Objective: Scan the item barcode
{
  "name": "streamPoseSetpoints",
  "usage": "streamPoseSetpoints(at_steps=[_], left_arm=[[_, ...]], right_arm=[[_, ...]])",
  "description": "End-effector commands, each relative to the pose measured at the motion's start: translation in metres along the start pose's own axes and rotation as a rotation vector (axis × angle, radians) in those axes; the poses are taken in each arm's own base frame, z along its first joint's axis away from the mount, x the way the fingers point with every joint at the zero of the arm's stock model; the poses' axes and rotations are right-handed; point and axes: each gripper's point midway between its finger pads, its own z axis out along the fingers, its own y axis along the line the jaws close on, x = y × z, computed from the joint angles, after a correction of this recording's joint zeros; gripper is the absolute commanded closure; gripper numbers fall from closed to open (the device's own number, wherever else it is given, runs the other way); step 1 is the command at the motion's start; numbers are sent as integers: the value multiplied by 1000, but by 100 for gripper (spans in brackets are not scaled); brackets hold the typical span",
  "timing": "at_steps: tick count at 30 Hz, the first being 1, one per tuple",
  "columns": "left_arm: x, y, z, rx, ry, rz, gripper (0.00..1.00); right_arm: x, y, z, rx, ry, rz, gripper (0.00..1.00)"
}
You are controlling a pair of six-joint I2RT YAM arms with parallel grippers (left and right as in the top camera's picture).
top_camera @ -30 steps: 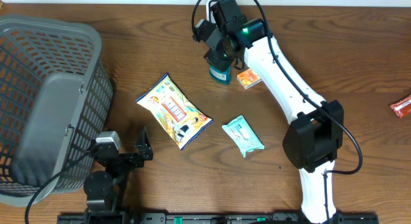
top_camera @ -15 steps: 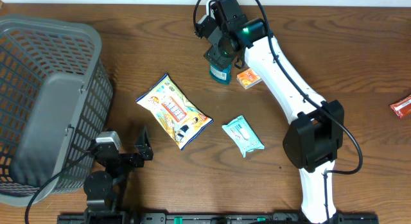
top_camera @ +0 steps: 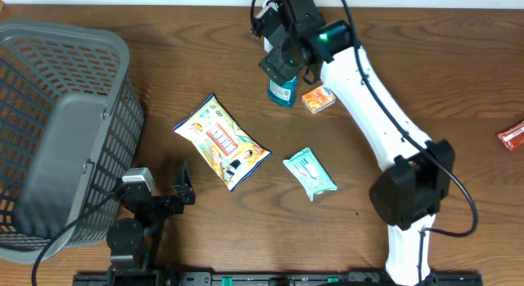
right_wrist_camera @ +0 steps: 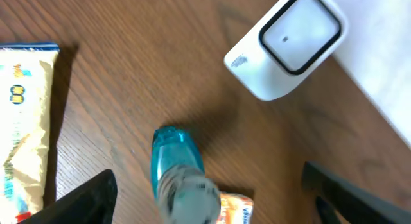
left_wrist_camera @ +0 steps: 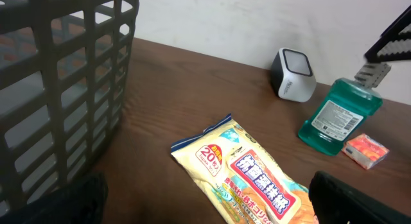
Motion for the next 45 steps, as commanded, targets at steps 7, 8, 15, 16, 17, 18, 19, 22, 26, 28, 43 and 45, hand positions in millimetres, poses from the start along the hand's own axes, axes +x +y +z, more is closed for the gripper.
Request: streamPoseSetpoints(at_steps=[7, 8, 15, 16, 17, 18, 19, 22, 26, 28, 43, 45], left_arm=[[13, 3, 2, -12, 40, -13, 0], [13, 4, 2, -12, 40, -13, 0], [13, 4, 2, -12, 40, -13, 0], [13, 4, 2, -12, 40, -13, 0], [13, 4, 2, -12, 40, -13, 0], [13, 4, 2, -12, 39, -13, 0], [13, 4, 2, -12, 39, -13, 0], [13, 4, 2, -12, 40, -13, 0], [13, 4, 2, -12, 40, -13, 0], [13, 4, 2, -12, 40, -13, 0], [13, 3, 2, -12, 40, -13, 0], [13, 4, 2, -12, 40, -12, 0]], right_arm=[[-1, 8, -43, -46, -11, 218, 20], [-2, 13, -54, -75, -20, 219, 18], [-8, 12, -128, -84, -122, 149, 1], [-8, 11, -127, -65, -116, 140, 1], [-4, 5, -122, -11, -88, 142, 1], [-2, 2, -116, 21, -66, 154, 1], [0, 0, -109, 39, -48, 158, 1], [0, 5, -85, 41, -9, 158, 1], [-4, 10, -66, 67, 20, 169, 1], [-5, 23, -63, 0, 18, 179, 9], [44, -7, -141, -249, -10, 362, 1], [50, -14, -133, -241, -19, 379, 1]])
